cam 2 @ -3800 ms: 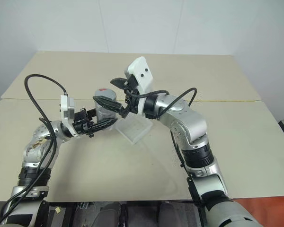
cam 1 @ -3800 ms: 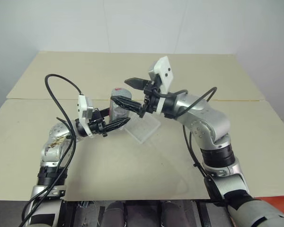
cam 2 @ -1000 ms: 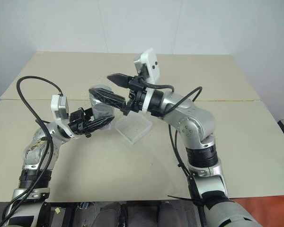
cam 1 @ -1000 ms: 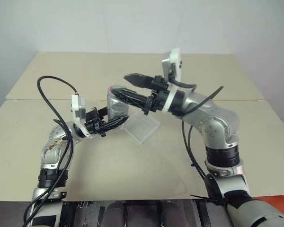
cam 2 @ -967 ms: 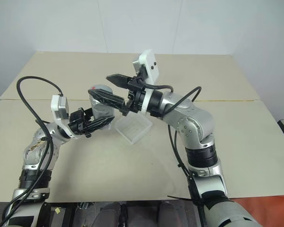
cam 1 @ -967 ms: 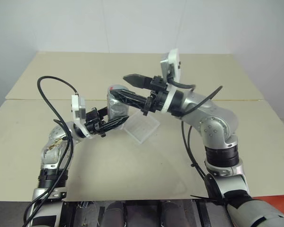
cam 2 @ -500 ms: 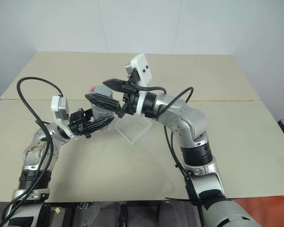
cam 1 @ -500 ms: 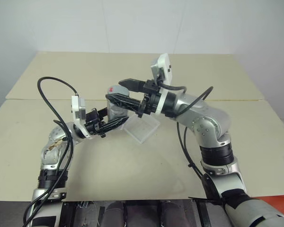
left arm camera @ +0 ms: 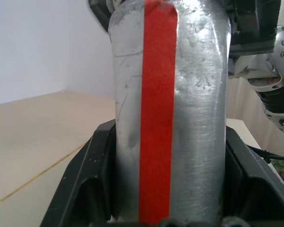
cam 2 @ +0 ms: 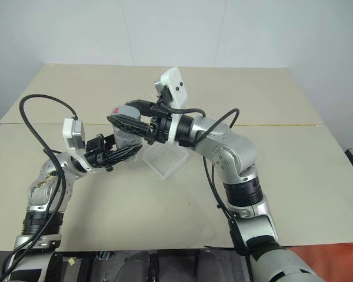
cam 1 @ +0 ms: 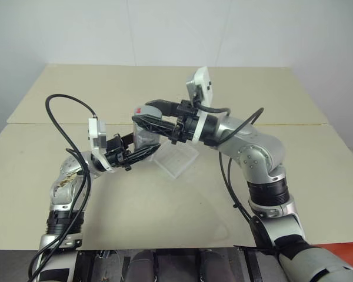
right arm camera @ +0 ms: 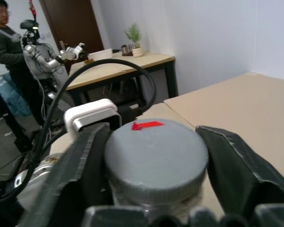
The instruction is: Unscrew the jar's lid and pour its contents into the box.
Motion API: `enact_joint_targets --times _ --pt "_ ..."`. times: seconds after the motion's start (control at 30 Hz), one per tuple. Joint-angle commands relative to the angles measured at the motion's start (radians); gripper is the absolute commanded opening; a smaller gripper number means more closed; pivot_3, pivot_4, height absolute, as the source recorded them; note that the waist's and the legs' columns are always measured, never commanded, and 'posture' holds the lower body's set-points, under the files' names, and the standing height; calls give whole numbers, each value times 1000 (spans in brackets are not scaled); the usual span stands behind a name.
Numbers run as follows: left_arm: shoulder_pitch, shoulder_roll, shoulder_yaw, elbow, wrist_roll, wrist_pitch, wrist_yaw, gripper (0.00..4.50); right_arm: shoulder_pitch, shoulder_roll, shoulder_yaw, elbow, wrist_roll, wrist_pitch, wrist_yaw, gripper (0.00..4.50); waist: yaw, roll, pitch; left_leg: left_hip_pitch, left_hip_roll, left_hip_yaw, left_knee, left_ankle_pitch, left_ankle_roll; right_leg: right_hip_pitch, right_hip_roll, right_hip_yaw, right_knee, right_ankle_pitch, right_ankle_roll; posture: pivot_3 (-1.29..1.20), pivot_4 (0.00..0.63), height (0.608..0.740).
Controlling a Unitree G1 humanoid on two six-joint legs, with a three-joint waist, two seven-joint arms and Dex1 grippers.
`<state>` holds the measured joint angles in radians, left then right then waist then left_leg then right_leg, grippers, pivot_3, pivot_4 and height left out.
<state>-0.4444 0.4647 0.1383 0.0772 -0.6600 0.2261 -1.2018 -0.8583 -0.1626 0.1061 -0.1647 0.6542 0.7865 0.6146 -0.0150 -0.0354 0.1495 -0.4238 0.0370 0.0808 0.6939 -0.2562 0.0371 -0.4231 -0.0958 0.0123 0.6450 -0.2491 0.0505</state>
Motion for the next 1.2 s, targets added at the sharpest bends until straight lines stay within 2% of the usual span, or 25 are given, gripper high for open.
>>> enact_joint_targets --times 0.03,0.83,1.2 --pt "1 9 3 -38 -2 -1 -2 2394 -21 5 -17 -30 -1 -35 3 2782 0 0 0 0 0 0 0 0 0 0 0 0 0 0 0 0 150 740" --pt "-26 36 -54 3 71 -14 -53 2394 -46 25 47 -25 -38 -23 46 2782 0 0 0 0 0 0 0 0 0 0 0 0 0 0 0 0 150 740" --pt "-3 33 -59 19 72 -12 -78 2394 -57 7 5 -39 0 -22 91 2782 0 0 0 0 0 0 0 0 0 0 0 0 0 0 0 0 150 740"
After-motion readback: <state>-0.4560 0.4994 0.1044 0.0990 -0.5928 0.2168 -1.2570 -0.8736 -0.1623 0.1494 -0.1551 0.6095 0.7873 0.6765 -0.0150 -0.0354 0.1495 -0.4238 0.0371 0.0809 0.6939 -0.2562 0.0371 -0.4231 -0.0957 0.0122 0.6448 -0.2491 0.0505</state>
